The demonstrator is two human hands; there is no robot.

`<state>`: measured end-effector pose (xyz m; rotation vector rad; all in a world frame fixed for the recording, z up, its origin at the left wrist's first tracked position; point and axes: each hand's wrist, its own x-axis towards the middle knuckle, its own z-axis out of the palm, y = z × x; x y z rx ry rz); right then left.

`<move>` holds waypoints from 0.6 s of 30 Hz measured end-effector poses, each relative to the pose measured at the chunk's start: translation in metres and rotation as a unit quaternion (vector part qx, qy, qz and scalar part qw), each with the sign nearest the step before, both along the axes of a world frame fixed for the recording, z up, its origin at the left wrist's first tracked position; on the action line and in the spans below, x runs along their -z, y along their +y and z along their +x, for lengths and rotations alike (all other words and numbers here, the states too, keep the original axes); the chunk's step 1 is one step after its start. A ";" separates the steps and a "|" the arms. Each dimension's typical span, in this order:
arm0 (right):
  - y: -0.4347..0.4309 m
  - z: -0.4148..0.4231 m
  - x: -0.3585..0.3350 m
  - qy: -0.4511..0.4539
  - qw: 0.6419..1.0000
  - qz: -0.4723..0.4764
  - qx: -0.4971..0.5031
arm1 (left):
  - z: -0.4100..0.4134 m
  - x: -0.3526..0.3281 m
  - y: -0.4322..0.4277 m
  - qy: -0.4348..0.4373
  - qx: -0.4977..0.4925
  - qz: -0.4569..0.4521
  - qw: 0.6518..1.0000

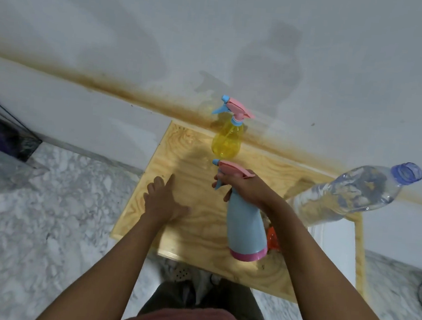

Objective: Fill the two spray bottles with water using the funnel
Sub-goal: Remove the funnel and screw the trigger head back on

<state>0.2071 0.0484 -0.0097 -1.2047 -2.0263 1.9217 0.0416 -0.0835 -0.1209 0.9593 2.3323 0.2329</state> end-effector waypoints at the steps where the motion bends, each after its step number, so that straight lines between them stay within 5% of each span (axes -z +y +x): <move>1: 0.002 0.000 0.003 -0.016 1.000 -0.009 0.000 | 0.003 0.002 0.000 0.017 0.003 -0.002 1.000; 9: 0.010 -0.001 0.016 -0.143 0.989 -0.013 -0.046 | 0.003 0.007 0.005 0.031 0.021 -0.036 0.999; 18: 0.010 -0.013 0.011 -0.189 0.977 0.004 -0.095 | 0.005 0.002 0.008 0.040 0.021 -0.053 0.998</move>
